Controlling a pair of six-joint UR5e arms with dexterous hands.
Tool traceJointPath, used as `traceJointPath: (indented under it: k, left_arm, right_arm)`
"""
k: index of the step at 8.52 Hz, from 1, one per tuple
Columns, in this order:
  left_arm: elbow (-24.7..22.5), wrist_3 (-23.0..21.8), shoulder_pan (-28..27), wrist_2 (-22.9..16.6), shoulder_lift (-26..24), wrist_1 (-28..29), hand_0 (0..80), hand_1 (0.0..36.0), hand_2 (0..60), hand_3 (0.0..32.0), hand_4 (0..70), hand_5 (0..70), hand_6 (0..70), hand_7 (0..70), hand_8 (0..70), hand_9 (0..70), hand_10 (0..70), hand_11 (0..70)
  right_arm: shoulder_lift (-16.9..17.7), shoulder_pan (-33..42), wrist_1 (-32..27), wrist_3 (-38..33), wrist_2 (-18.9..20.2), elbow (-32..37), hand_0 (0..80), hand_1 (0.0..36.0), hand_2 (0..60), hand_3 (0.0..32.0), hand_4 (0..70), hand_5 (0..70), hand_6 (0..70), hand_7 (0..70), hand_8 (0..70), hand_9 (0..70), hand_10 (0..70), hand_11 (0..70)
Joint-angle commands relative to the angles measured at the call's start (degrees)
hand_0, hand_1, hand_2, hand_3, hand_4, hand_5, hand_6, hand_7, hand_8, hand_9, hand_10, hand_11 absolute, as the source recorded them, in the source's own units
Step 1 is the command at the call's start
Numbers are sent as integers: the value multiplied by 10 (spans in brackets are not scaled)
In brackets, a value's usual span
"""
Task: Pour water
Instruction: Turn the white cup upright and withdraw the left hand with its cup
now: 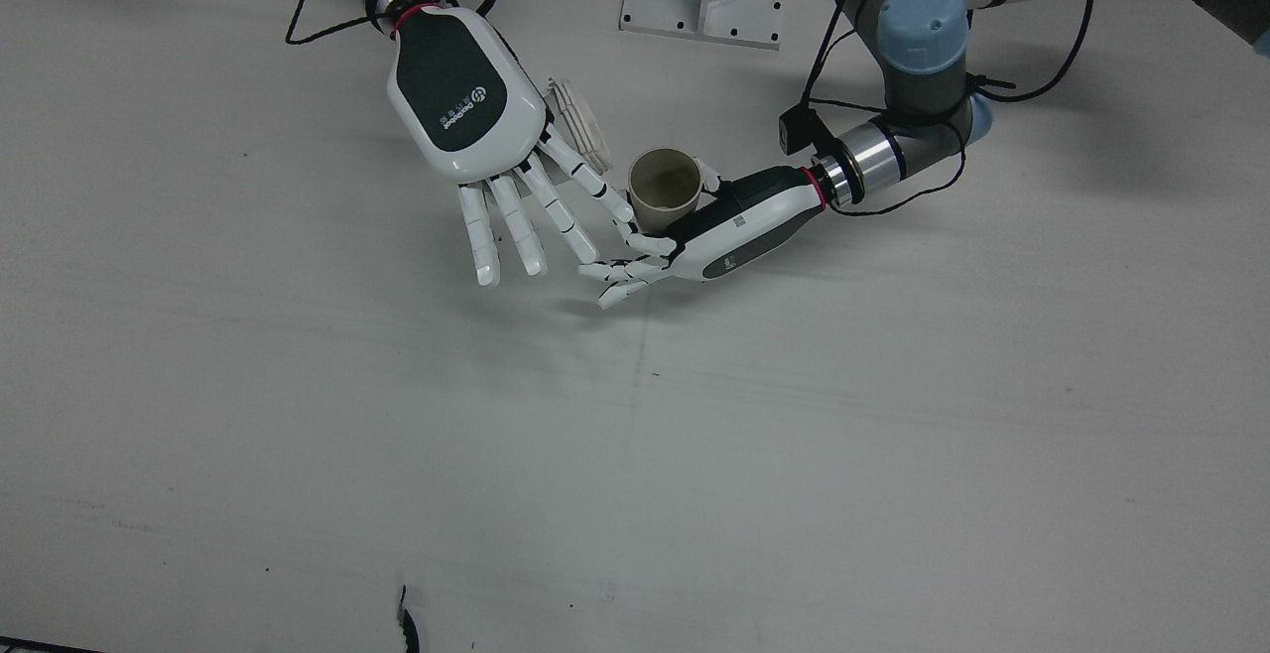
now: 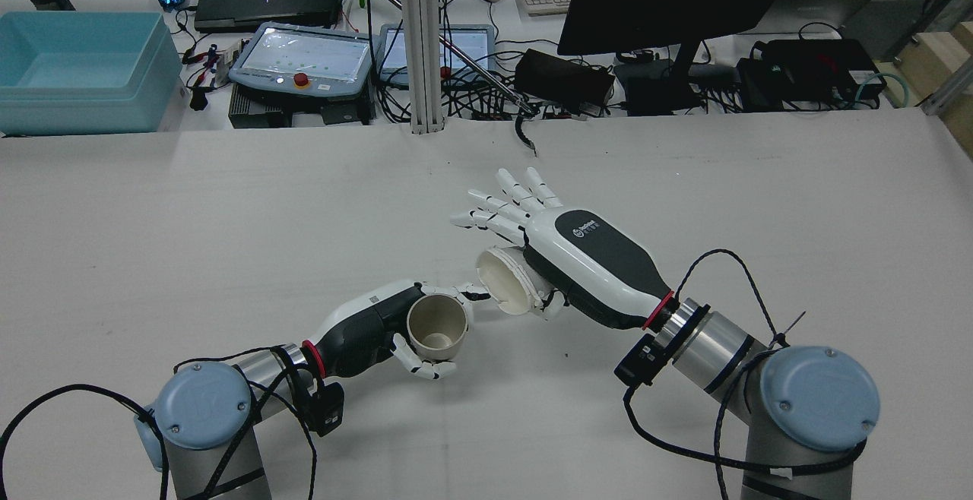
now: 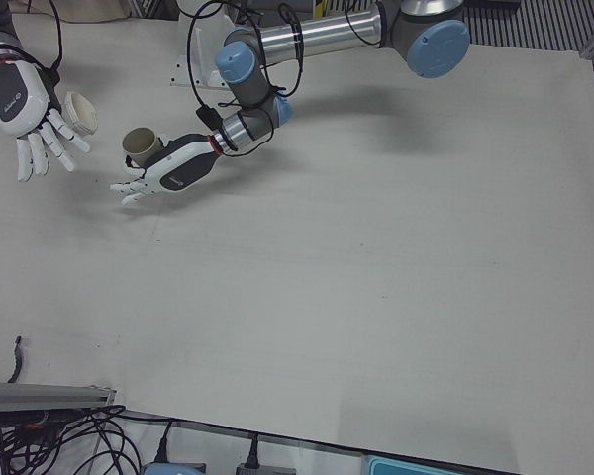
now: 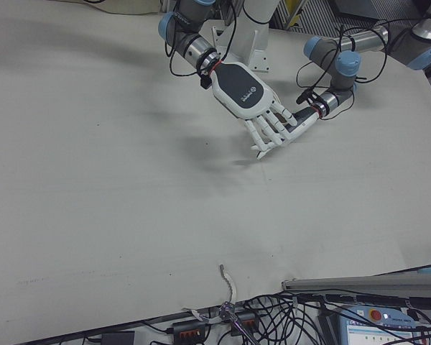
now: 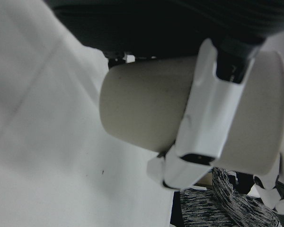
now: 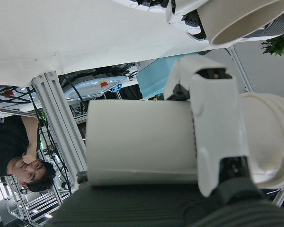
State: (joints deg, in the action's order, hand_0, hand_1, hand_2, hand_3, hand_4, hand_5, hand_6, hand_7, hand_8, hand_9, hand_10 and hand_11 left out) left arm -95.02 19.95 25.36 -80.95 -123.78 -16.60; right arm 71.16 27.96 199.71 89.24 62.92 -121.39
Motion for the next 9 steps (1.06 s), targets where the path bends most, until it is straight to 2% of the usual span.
traceJointPath:
  k: [1, 2, 3, 4, 5, 6, 7, 8, 9]
  left_arm:
    - [9, -1, 0, 0, -1, 9, 800, 360, 600, 0, 700, 700, 126, 159, 43, 17, 117, 207]
    - [9, -2, 2, -1, 0, 9, 800, 360, 600, 0, 700, 700, 127, 161, 43, 18, 118, 208]
    - [5, -10, 16, -1, 3, 9, 800, 360, 600, 0, 700, 700, 127, 162, 43, 18, 117, 207]
    - [0, -23, 50, -3, 8, 10, 800, 360, 600, 0, 700, 700, 125, 161, 43, 18, 115, 204]
    - [-3, -47, 74, -4, 28, 13, 800, 360, 600, 0, 700, 700, 121, 157, 43, 17, 114, 203]
    - [-15, -54, 99, -4, 61, 24, 800, 360, 600, 0, 700, 700, 114, 151, 41, 16, 115, 204]
    - [-18, -68, 126, -7, 91, 30, 800, 360, 600, 0, 700, 700, 112, 149, 40, 15, 114, 203]
    - [-20, -76, 161, -17, 125, 44, 800, 360, 600, 0, 700, 700, 115, 152, 42, 16, 115, 204]
    - [-26, -82, 200, -27, 181, 72, 800, 360, 600, 0, 700, 700, 115, 154, 42, 16, 116, 205]
  right_arm:
    - [-15, 0, 17, 7, -2, -3, 800, 360, 600, 280, 0, 162, 112, 46, 12, 0, 0, 0]
    - [-21, 8, 16, 5, -8, -3, 800, 360, 600, 270, 0, 165, 118, 53, 13, 0, 0, 0]
    - [-21, 28, 8, -25, -30, -5, 800, 360, 600, 266, 0, 165, 124, 58, 14, 0, 0, 0]
    - [-14, 48, -4, -121, -78, 0, 800, 360, 600, 240, 0, 162, 141, 57, 18, 0, 0, 0]
    - [3, 65, -14, -213, -107, 5, 800, 360, 600, 148, 0, 180, 228, 138, 64, 40, 13, 67]
    - [17, 88, -22, -289, -117, 15, 800, 360, 600, 80, 0, 188, 300, 193, 99, 75, 63, 138]
    - [27, 108, -30, -376, -117, 43, 800, 360, 595, 44, 0, 195, 336, 227, 115, 89, 111, 206]
    - [34, 118, -38, -469, -115, 88, 800, 360, 592, 8, 0, 206, 389, 289, 147, 128, 191, 321]
    - [48, 129, -51, -551, -115, 141, 773, 360, 586, 0, 47, 217, 463, 356, 197, 189, 275, 435]
